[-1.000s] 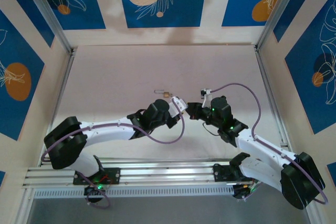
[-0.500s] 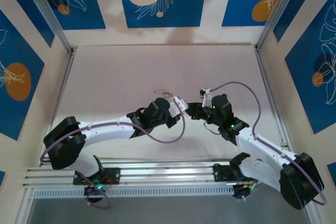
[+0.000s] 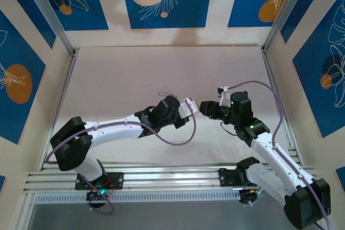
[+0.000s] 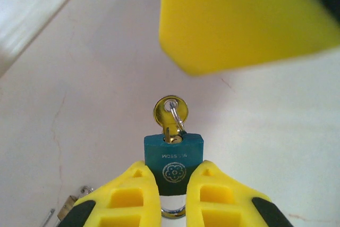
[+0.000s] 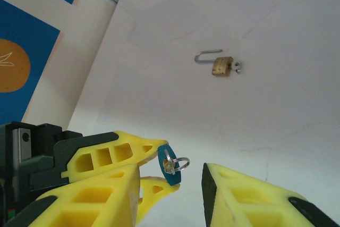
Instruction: Unlock with the key
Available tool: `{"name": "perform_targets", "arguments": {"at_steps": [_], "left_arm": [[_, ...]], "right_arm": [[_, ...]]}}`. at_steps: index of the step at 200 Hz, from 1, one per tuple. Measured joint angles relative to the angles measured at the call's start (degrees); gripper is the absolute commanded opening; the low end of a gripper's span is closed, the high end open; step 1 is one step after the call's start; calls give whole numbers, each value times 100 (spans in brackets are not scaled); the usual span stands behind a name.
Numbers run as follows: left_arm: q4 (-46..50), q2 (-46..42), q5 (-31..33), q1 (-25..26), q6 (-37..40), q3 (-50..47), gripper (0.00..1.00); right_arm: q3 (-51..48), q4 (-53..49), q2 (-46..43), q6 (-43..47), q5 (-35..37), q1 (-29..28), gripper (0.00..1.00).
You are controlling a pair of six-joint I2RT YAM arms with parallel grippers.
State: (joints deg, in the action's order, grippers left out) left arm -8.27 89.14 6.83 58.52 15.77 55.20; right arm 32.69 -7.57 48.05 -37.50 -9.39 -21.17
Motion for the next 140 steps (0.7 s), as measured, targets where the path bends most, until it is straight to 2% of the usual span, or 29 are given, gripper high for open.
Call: {"name": "perform_targets", "arguments": {"at_steps": [40,72,124,140], "left_arm": [[328,24,-66,0,168,63,0],[522,31,-87,0,330,199,0],[752,35,-168,0,433,271,0],[767,37,-208,0,433,271,0]], "right_arm": [[76,-232,260,164,-249,125,27],[144,-236,699,260,-557,125,27],[146,-210,822,341,-761,76,27],[146,-175,824,345,-793,72,24]]}}
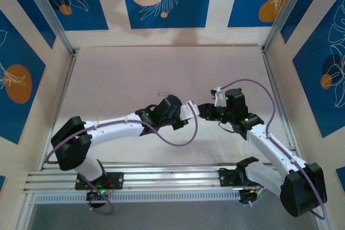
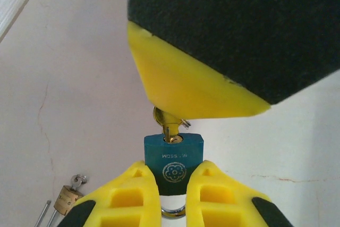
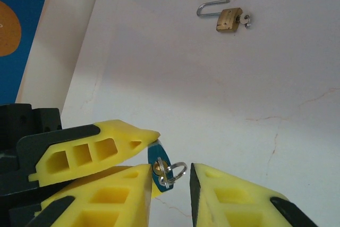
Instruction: Unlock with the key
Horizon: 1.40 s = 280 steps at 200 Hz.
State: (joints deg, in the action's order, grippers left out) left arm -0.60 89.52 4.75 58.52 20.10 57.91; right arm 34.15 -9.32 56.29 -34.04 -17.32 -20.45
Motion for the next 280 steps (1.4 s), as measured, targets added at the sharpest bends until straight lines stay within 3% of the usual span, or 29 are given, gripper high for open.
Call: {"name": "perform_targets", "arguments": {"at_steps": [138,219,280], "left_arm": [[249,37,-44,-7,-7,13,0],[476,-33,-111,-109,-243,11,0],[723,-87,-138,-131,-306,11,0]], "right_arm": [[0,208,273,57,-46,-170,2],[-57,763,682,120,-109,-321,0],[-52,844,831,122,-203,-398,11]]}}
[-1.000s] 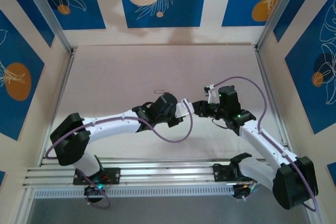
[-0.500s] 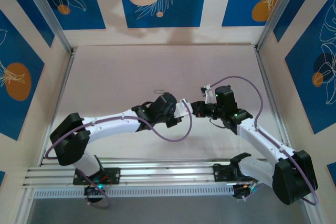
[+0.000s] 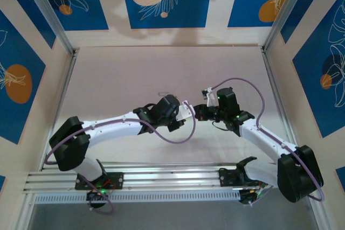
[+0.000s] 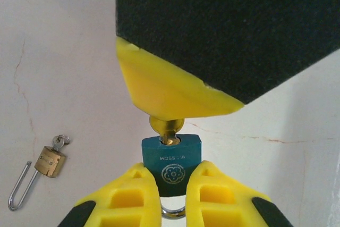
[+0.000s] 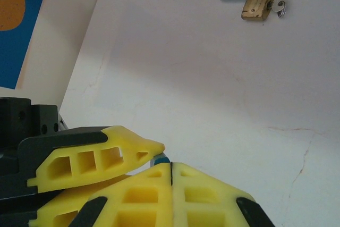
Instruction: Unlock with the key
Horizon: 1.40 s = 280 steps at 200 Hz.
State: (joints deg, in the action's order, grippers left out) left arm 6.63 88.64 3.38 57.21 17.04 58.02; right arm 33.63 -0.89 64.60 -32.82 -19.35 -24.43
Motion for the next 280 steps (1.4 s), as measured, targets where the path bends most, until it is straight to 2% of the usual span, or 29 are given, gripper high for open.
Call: {"name": "perform_targets", "arguments": {"at_steps": [29,56,132,150,196,250,280], "left_arm": [[-42,-20,-85,2,2,0,0],[-144,-50,-203,13,2,0,0],[-144,-50,-238,17,96,0,0],[-144,-50,-173,31,142,0,0],[-195,-35,341,87,461,-24,0],[-1241,-31,966,142,1091,-417,0],[-1799,85,1384,245,1749,-671,0]], "right_arm": [[2,-70,-72,-4,2,0,18],[15,-92,-72,-4,-44,-2,18],[44,-238,-181,-24,28,-11,1],[44,-234,-175,-42,50,-35,0],[52,22,-24,-483,350,-212,0],[125,236,114,-1281,752,-243,0],[186,332,400,-1838,872,-262,0]]}}
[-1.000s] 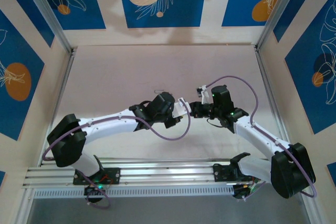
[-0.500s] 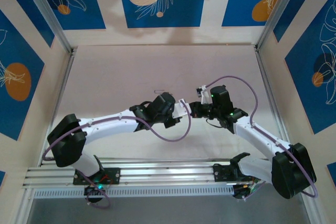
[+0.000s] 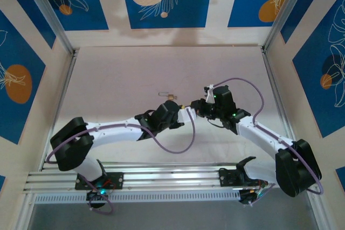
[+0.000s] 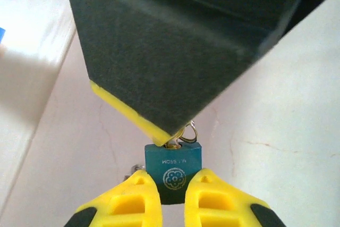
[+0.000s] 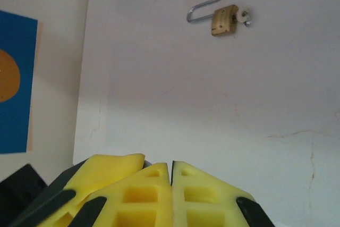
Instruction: Unlock with the key
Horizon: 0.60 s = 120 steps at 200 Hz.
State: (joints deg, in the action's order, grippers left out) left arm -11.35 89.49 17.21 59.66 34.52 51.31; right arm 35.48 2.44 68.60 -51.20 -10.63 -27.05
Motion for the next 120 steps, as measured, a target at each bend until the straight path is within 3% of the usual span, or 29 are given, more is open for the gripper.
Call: {"name": "perform_targets", "arguments": {"at_steps": [68,101,120], "left_arm": [[-872,302,723,98,852,-354,0],[-876,304,723,111,785,-356,0],[-846,271,538,118,625,-341,0]], "right_arm": [[11,391,437,-772,-61,-26,0],[120,129,365,-678,-35,-17,9],[142,-151,221,-533,-72,39,20]]}}
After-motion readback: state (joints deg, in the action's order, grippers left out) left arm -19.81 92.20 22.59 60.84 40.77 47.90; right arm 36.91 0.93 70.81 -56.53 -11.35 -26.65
